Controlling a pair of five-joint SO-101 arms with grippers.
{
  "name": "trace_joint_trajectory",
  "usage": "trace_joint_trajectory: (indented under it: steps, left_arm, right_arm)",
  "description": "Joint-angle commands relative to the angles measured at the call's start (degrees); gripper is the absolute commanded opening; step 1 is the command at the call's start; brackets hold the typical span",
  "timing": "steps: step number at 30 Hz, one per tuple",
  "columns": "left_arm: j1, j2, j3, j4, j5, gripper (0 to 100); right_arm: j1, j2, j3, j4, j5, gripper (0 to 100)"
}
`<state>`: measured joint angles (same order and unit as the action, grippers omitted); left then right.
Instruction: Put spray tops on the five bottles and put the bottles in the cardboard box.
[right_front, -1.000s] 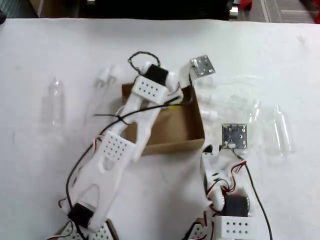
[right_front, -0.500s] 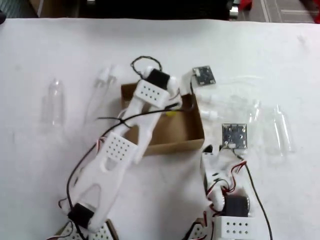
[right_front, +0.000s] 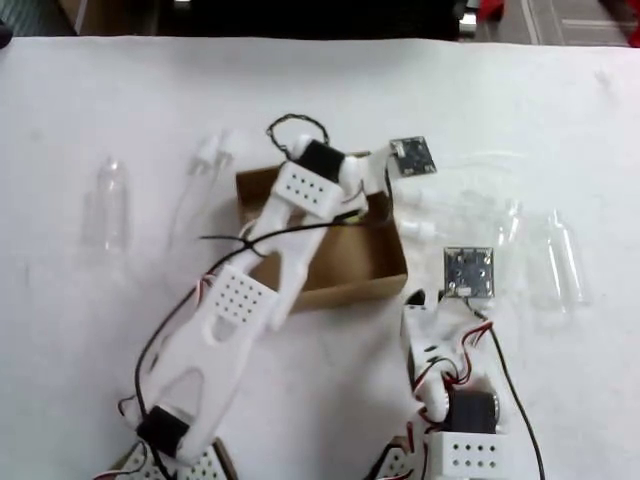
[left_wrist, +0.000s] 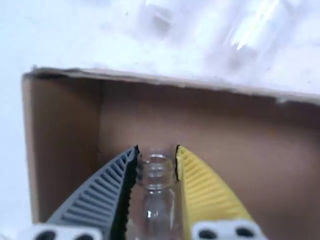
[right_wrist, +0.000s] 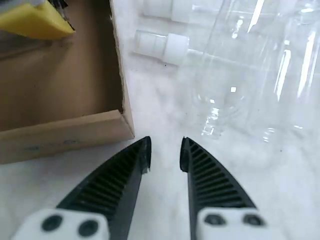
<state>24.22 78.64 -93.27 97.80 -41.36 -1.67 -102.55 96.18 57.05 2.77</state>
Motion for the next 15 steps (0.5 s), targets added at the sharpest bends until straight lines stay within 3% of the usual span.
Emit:
trace_joint_trajectory:
  steps: [1,9,15]
  left_arm:
    - [1.45,-3.47,-2.29,0.53,-0.26,6]
    - [1.19,-14.11,-2.29,4.22,0.35,6]
    - [1.01,-21.49,-2.37,4.13,7.12,6]
  right_arm:
    - [-0.40,-0.57,0.62,-0.40,0.62,9.1]
    - [-0.40,-0.57,0.62,-0.48,0.62,9.1]
    - [-0.40,-0.57,0.62,-0.48,0.62,9.1]
